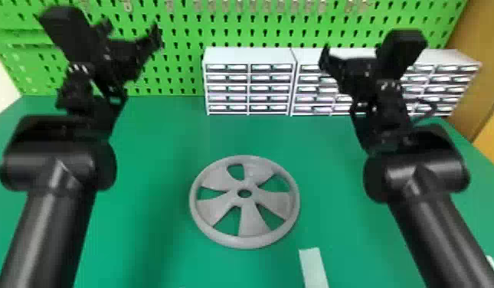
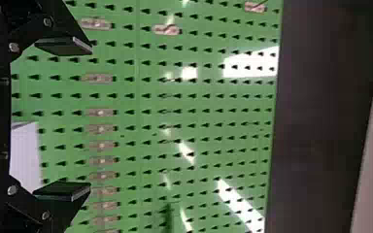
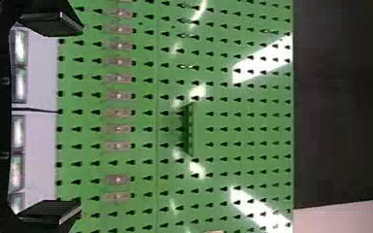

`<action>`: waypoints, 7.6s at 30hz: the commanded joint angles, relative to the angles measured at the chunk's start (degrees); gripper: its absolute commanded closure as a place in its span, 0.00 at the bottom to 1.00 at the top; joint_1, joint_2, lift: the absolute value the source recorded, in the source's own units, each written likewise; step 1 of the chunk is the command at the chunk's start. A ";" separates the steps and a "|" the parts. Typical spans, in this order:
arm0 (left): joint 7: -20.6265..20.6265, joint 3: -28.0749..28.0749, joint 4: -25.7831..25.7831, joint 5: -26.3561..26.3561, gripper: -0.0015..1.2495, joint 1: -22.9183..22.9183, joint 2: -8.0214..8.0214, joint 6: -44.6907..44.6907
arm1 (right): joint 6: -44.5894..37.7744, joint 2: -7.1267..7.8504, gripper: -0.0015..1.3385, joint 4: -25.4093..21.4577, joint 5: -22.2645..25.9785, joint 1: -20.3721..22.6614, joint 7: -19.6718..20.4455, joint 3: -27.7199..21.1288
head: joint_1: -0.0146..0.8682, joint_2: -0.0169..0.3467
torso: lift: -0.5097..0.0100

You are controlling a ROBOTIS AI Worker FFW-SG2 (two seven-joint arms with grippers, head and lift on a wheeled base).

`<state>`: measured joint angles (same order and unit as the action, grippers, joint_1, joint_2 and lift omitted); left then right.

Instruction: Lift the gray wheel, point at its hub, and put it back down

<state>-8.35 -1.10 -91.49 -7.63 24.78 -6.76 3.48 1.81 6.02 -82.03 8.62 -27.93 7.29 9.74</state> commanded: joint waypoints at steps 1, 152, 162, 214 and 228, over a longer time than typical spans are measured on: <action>0.00 0.14 -0.01 -0.72 0.22 4.58 -0.45 -0.67 | 1.17 0.39 0.03 0.91 0.34 -3.89 0.00 0.54 | 0.80 0.18 | 0.81; 14.94 13.14 -13.10 -6.87 0.09 10.99 -8.53 1.79 | -10.95 6.55 0.01 -15.17 3.07 -8.20 3.87 1.51 | 0.80 0.18 | 0.81; 14.85 13.67 -14.51 -4.41 0.08 4.93 -8.44 2.76 | -11.04 4.61 0.01 -15.26 4.04 -2.13 3.78 1.60 | 0.80 0.18 | 0.81; 9.40 7.87 -6.60 0.51 0.12 -16.60 -4.14 2.93 | -11.66 0.04 0.04 -5.59 -0.62 12.81 -0.79 1.77 | 0.80 0.18 | 0.81; 8.70 6.99 -3.96 1.57 0.10 -16.60 -3.70 -1.11 | -10.60 0.13 0.04 -5.07 -1.76 13.07 -0.79 1.77 | 0.80 0.18 | 0.81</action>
<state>0.46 6.03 -95.48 -6.56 7.80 -10.47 2.45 -9.31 6.16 -87.02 7.04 -15.01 6.50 11.82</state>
